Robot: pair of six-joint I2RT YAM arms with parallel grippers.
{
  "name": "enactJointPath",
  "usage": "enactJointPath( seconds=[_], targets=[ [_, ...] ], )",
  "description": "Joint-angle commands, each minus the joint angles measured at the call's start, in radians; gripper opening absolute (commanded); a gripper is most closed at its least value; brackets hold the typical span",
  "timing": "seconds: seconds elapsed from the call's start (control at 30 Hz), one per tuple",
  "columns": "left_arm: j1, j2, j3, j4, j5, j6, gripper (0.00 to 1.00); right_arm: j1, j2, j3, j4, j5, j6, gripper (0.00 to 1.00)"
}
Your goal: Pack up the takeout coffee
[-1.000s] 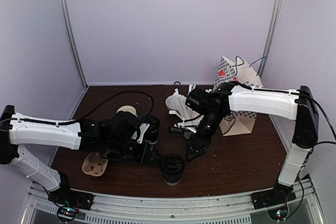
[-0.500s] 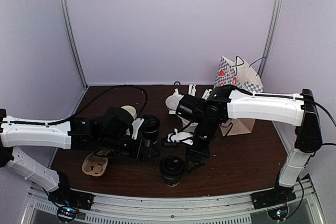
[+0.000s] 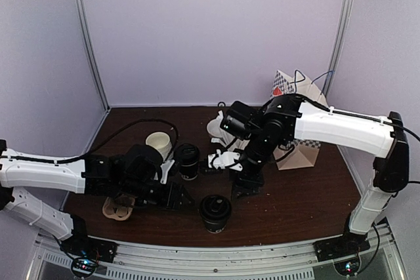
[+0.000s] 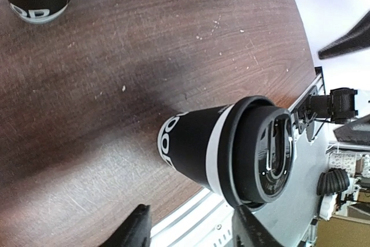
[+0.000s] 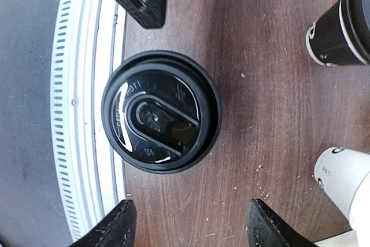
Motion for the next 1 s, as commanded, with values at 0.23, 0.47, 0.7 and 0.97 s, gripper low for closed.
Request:
enactJointPath(
  seconds=[0.23,0.47,0.7,0.97],
  targets=[
    [-0.005,0.074,-0.057,0.234,0.117,-0.096,0.46,0.137,0.029,-0.024,0.050,0.083,-0.060,0.73],
    [-0.005,0.111,-0.062,0.285,0.147,-0.101,0.44,0.174,0.067,-0.029,0.091,0.183,-0.041,0.73],
    [-0.006,0.127,-0.057,0.296,0.161,-0.096,0.41,0.180,0.079,-0.067,0.132,0.201,-0.024,0.71],
    [-0.004,0.144,-0.038,0.300,0.151,-0.083,0.43,0.180,0.069,-0.086,0.149,0.202,0.008,0.66]
  ],
)
